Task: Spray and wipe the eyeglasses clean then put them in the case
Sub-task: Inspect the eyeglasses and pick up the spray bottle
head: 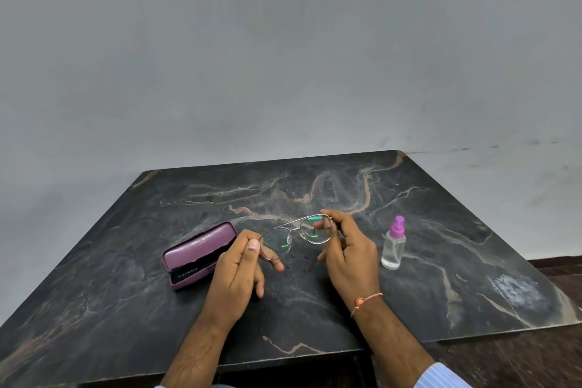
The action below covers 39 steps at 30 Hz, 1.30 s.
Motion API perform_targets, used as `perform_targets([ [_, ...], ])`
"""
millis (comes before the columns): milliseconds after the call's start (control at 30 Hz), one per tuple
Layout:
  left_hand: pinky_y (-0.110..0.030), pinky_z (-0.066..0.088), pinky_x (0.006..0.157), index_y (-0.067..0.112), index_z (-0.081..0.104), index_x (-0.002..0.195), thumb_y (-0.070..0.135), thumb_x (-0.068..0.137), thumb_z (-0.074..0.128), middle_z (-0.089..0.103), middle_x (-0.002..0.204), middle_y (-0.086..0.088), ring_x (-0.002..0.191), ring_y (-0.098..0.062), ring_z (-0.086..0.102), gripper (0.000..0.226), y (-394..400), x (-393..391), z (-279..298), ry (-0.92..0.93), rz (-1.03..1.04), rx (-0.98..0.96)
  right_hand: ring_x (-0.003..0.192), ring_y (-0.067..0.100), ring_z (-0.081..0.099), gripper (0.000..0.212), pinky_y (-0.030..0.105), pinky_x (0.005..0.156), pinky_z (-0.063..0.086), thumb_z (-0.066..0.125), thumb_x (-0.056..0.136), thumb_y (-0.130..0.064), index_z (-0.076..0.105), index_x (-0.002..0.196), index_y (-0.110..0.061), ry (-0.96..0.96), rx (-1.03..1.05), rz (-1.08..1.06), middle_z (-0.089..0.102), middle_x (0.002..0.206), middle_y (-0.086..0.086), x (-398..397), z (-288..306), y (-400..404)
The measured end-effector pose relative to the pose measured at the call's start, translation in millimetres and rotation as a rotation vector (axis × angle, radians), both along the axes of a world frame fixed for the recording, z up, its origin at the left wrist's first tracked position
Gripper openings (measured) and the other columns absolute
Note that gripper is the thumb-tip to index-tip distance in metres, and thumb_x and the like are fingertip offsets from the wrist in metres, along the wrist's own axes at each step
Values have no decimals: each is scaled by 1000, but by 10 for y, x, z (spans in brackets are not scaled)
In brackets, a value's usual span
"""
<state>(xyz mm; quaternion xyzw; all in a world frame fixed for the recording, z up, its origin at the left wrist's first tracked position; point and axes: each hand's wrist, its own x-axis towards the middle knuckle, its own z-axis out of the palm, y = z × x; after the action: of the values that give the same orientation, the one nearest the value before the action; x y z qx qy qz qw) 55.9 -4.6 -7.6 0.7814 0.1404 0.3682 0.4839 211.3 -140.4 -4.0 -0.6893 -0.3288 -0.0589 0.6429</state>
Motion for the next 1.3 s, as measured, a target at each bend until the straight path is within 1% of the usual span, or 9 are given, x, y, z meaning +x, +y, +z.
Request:
perform_targets([
  [200,-28,46,47,10,55,99,19,120,31,81,90,-7,41,-23,52,34,45,32,-17,5,90,12,65,10,73,41,31,70,62,61,106,-21,56,140,-43,-33,-124,13,75,112,-28,-39,-6,-133],
  [367,-29,46,48,20,56,98,17,120,32,80,91,-9,43,-24,52,32,61,52,-28,5,98,0,75,2,63,32,25,69,56,69,99,-15,68,130,-25,-429,-107,-192,71,103,-18,-184,-15,-550],
  [467,-30,47,49,21,57,98,19,120,33,80,91,-7,43,-24,53,32,77,61,-49,0,97,10,100,17,60,32,29,85,52,75,93,-14,73,125,-14,-583,-101,-430,65,117,2,-132,-45,-800],
  [633,-34,46,48,14,56,100,17,120,33,80,90,-6,43,-27,53,31,82,66,-65,-6,103,13,119,30,56,60,42,80,56,81,89,-32,53,142,-28,-348,-283,-510,45,144,8,105,-40,-978],
  [800,-33,48,48,14,56,99,16,120,32,79,90,-7,44,-26,53,32,84,60,-53,-8,112,7,99,30,69,75,49,78,60,77,90,-49,34,151,-39,-240,-427,-447,54,141,1,188,-56,-919],
  [1033,-32,49,50,33,55,91,20,119,32,80,92,-8,44,-25,54,38,50,48,3,-19,116,5,87,32,72,68,38,70,51,71,98,-27,28,149,-41,-210,-441,-356,76,117,5,275,-66,-848],
  [1200,-35,48,49,33,55,91,26,117,33,80,90,-5,44,-23,54,35,54,50,4,-34,114,-2,103,9,72,65,33,90,55,58,107,-23,25,148,-60,125,-77,-5,66,128,-10,220,26,-855],
  [1233,-34,48,48,33,55,91,26,117,33,80,90,-5,43,-23,54,35,57,53,3,-38,116,0,102,12,72,61,31,86,56,54,109,-21,29,148,-61,253,57,99,66,126,-6,180,65,-852],
  [1300,-32,48,48,33,55,91,27,117,32,80,90,-6,43,-23,54,35,57,57,3,-42,120,4,76,28,65,56,34,55,50,46,111,-16,39,146,-59,474,297,296,63,107,6,106,124,-840],
])
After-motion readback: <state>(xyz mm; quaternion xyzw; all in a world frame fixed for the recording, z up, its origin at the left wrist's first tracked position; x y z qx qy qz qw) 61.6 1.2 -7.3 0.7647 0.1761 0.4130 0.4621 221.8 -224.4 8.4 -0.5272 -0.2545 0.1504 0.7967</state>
